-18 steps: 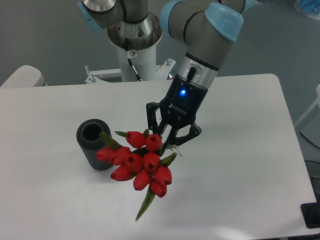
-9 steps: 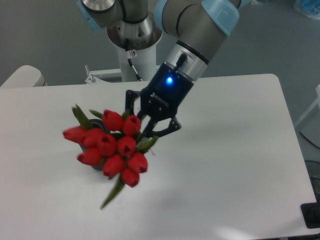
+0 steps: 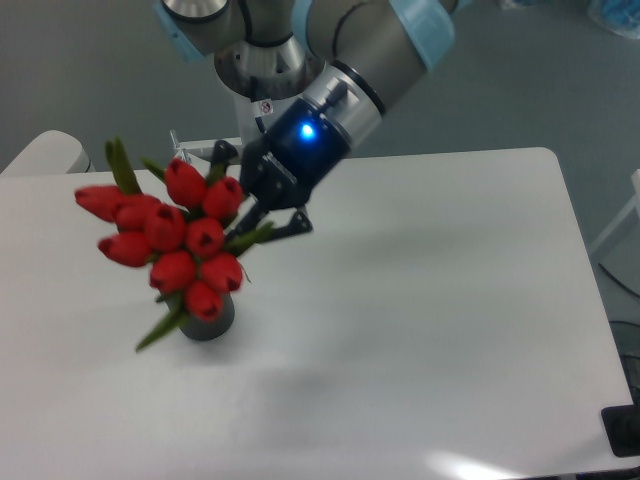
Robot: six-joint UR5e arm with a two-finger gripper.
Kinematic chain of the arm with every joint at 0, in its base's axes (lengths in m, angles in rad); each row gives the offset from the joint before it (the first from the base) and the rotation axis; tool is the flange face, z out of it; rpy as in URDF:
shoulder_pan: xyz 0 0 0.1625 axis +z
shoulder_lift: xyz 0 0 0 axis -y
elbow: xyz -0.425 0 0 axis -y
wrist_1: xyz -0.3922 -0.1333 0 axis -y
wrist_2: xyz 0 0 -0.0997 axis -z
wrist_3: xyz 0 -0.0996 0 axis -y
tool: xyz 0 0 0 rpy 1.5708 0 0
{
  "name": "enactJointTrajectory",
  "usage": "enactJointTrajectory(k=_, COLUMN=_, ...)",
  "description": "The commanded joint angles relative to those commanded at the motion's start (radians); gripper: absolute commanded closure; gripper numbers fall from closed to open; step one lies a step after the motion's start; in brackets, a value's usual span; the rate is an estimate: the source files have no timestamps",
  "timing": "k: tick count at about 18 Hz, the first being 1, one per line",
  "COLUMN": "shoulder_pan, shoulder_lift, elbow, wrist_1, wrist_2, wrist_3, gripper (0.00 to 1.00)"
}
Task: Insert the flowers into the vase
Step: 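Carry the red tulip bunch with the gripper over the grey vase, then lower the tulip stems into the vase opening, adjusting the bunch upright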
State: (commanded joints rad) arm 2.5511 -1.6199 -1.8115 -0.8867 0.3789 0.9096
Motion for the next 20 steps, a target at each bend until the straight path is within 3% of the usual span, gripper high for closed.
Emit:
enactJointTrajectory(k=8, shoulder_pan=-0.06, shoulder_lift=0.025, elbow=-0.067, wrist_1=0.026, wrist_2=0.002, wrist_3=0.022, gripper=0.79)
enactJointTrajectory(k=20, shoulder_pan=-0.078, shoulder_lift=-0.021, elbow=-0.098, wrist_1=0.041, wrist_2=0.0, wrist_3=0.103, gripper=0.78)
